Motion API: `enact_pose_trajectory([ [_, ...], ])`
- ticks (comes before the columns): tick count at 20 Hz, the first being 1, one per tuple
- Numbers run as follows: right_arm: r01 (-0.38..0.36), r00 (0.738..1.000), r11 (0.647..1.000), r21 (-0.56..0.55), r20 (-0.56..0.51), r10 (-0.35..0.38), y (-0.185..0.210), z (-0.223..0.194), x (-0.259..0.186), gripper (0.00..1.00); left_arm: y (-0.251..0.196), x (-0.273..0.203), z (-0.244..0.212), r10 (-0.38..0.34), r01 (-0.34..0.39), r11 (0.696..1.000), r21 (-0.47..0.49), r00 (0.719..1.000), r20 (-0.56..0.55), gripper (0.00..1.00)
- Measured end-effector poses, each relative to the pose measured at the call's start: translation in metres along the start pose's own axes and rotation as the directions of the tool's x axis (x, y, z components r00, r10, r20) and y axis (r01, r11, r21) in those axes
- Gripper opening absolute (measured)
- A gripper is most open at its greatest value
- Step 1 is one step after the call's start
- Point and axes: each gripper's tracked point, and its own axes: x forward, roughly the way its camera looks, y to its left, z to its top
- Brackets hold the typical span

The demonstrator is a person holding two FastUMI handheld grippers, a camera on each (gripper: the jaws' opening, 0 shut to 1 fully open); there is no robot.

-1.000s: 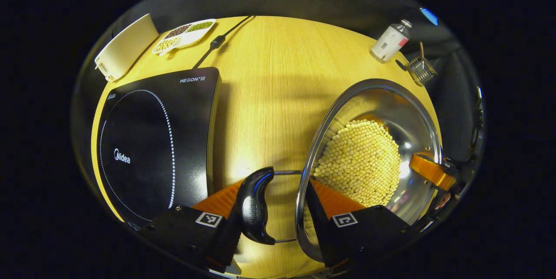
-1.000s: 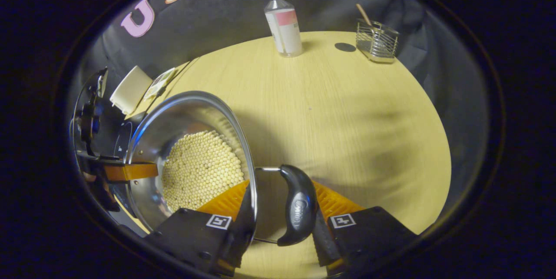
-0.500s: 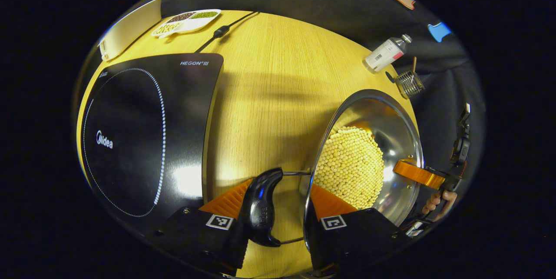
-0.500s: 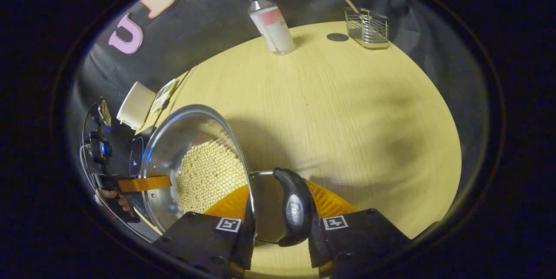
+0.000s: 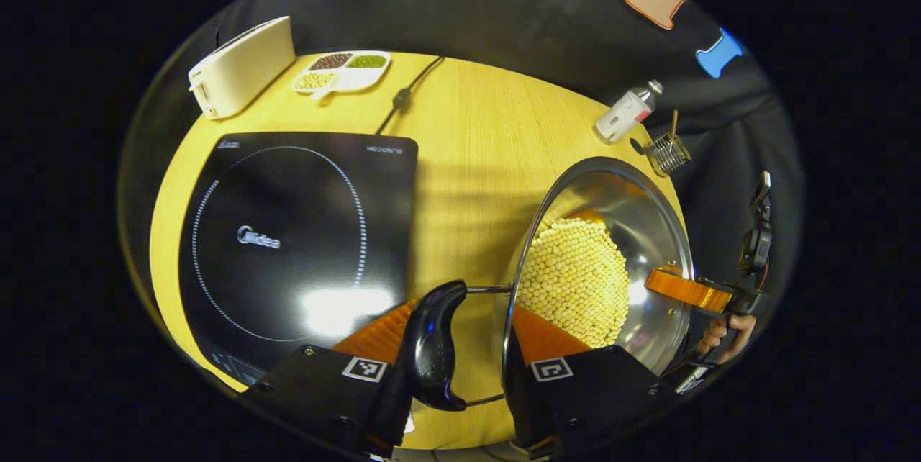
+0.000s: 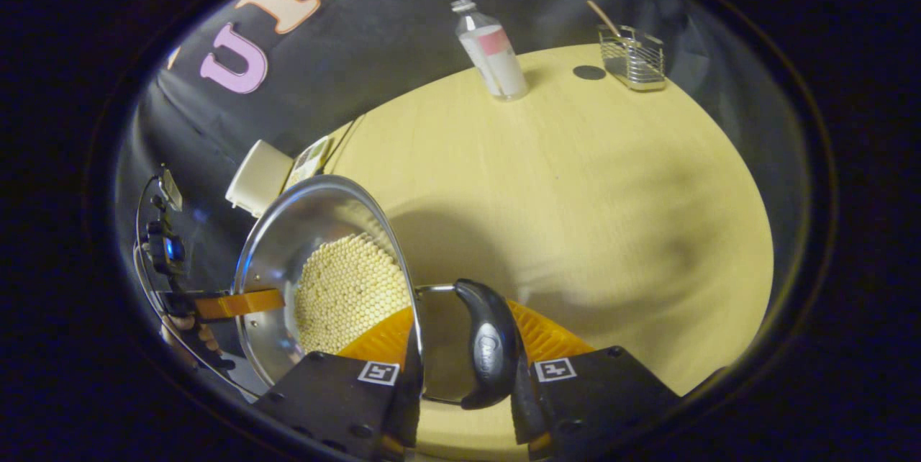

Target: First push the handle of the pot to place it horizontally, then grasp the pot with both hands and set it on the induction cooktop.

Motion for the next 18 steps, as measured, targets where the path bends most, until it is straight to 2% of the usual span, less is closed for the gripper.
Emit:
enact_pose_trajectory([
  [7,-0.049,0.999,0.999,-0.005,-0.016,0.049,0.059,-0.011,0.009,0.53,0.049,-0.034,0.005,0.044,-0.044,0.999,-0.007,0.999,0.021,0.58],
  [8,-0.049,0.999,0.999,-0.004,-0.019,0.049,0.066,-0.016,0.010,0.46,0.057,-0.037,0.006,0.046,-0.046,0.999,-0.009,0.999,0.023,0.58],
  [9,-0.048,0.999,0.999,-0.004,-0.024,0.048,0.074,-0.018,0.012,0.46,0.064,-0.041,0.007,0.046,-0.045,0.999,-0.009,0.999,0.027,0.60],
  [11,-0.040,0.999,0.999,0.000,-0.027,0.040,0.089,-0.021,0.018,0.46,0.077,-0.042,0.010,0.038,-0.038,0.999,-0.013,0.999,0.028,0.58],
  [13,-0.026,0.999,1.000,0.000,-0.029,0.026,0.105,-0.027,0.026,0.60,0.098,-0.042,0.010,0.027,-0.026,1.000,-0.014,0.999,0.017,0.60],
  [14,-0.018,0.999,1.000,0.006,-0.032,0.018,0.114,-0.031,0.029,0.46,0.108,-0.042,0.012,0.021,-0.021,1.000,-0.013,1.000,0.012,0.58],
  [18,0.026,0.999,0.999,0.031,-0.033,-0.025,0.151,-0.045,0.044,0.46,0.149,-0.039,0.024,-0.015,0.015,1.000,0.018,1.000,0.000,0.58],
])
